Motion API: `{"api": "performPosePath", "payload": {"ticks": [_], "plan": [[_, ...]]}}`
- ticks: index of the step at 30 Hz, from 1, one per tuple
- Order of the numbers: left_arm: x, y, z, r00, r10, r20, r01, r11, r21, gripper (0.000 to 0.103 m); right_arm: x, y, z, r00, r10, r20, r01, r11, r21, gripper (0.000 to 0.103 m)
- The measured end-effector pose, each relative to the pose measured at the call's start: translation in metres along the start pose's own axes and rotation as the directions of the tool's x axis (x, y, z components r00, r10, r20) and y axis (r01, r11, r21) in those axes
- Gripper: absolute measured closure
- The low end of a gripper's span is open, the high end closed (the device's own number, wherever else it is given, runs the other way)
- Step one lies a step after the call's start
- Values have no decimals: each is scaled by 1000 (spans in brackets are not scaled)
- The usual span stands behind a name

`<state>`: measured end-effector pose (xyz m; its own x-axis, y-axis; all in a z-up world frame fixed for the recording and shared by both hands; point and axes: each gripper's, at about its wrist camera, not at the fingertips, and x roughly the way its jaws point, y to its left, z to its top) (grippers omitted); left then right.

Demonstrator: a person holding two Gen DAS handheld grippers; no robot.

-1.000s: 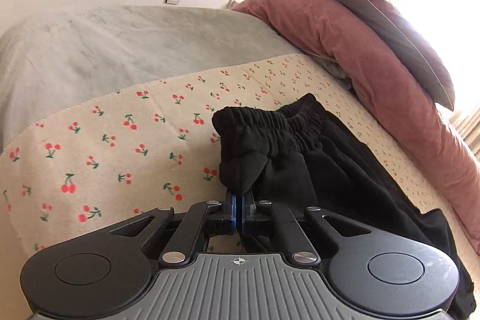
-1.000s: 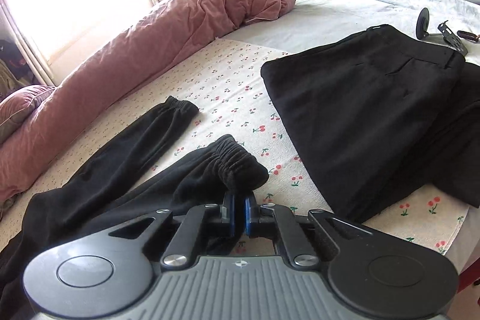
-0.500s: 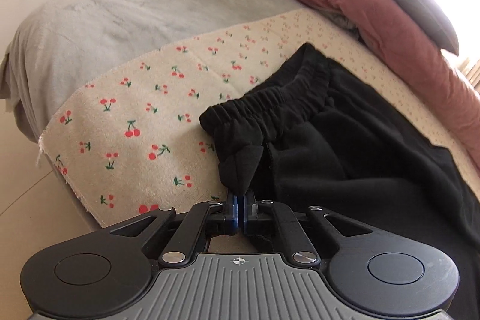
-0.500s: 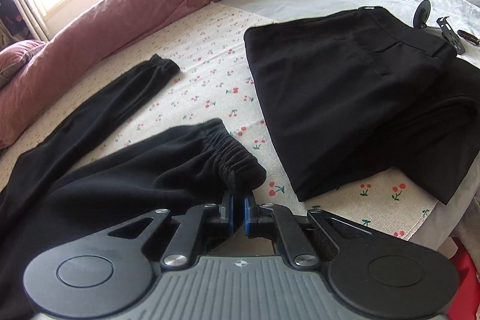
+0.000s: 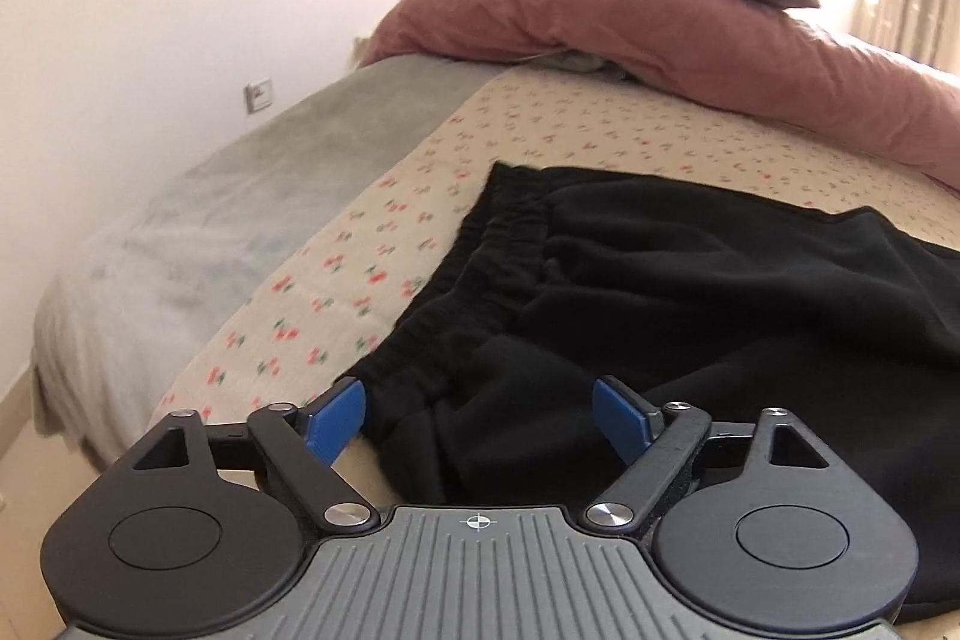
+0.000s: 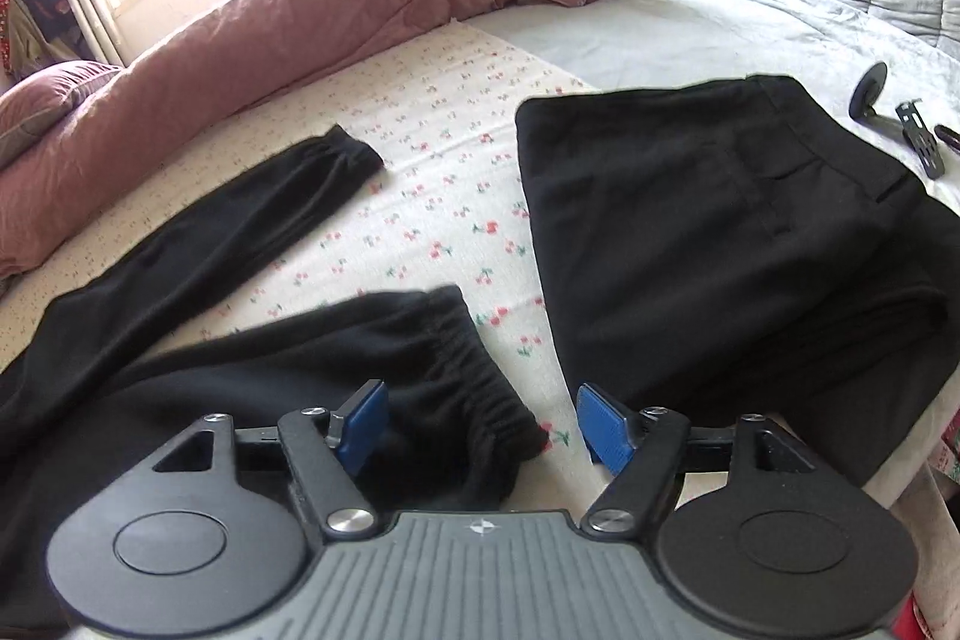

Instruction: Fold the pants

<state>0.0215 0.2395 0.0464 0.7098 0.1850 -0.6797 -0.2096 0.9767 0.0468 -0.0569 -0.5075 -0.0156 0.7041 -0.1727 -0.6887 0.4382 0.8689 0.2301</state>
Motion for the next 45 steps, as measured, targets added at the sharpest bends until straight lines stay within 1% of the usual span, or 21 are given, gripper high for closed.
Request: {"api": "performPosePath", "payload": {"ticks": [3,5,8,11,16,19,22,24,26,30,32,33,35,36,37,39,40,41,42,43,45], "plan": [[16,-35,26,997,-67,31,64,992,112,13,17,18,24,1000,7,23,-6,999,-44,19],[32,-57,44,991,-126,38,118,978,173,11,34,31,37,1000,22,20,-21,997,-70,18],[68,-89,68,982,-188,-4,183,952,246,7,66,49,58,997,74,-8,-74,993,-97,17],[107,-116,88,977,-215,-9,207,929,307,7,97,67,76,996,91,-14,-92,989,-117,16],[173,-160,117,956,-291,-45,281,857,431,8,149,92,107,995,97,10,-94,982,-164,15],[209,-177,133,945,-319,-75,317,834,451,10,182,103,123,996,91,21,-86,980,-178,16],[234,-187,140,927,-359,-104,367,821,438,17,212,110,131,996,91,12,-88,982,-170,19],[247,-192,144,908,-398,-131,414,803,428,24,228,114,134,995,99,2,-98,984,-149,20],[259,-195,143,895,-413,-169,445,791,420,33,242,120,134,995,101,2,-99,984,-150,24],[268,-196,140,868,-454,-200,495,767,409,41,258,132,127,998,49,31,-41,978,-204,27],[266,-194,140,852,-480,-208,523,756,394,61,261,139,123,998,20,56,-6,972,-236,29],[266,-194,140,846,-489,-213,533,753,386,66,260,141,121,998,15,64,1,970,-244,32],[260,-194,138,850,-483,-209,525,751,401,76,259,142,120,997,13,77,7,967,-256,39],[258,-195,136,858,-472,-200,511,757,407,79,258,142,120,996,10,83,12,965,-262,45],[257,-195,134,869,-458,-185,492,770,405,88,257,141,120,996,11,88,13,964,-265,55],[252,-201,128,903,-404,-145,428,820,379,93,255,141,118,995,18,99,10,962,-271,68],[246,-211,121,930,-352,-101,362,841,403,96,254,142,116,993,16,114,17,959,-283,73],[239,-223,112,952,-302,-57,294,843,449,102,252,144,113,992,10,129,29,955,-294,75],[233,-234,104,965,-261,-10,232,840,490,103,251,148,108,989,-6,151,54,948,-314,78],[230,-240,99,972,-235,24,192,845,499,103,249,152,105,985,-21,171,77,941,-328,80],[223,-234,102,968,-237,79,179,880,440,103,241,157,103,978,-40,207,108,938,-329,82]]}}
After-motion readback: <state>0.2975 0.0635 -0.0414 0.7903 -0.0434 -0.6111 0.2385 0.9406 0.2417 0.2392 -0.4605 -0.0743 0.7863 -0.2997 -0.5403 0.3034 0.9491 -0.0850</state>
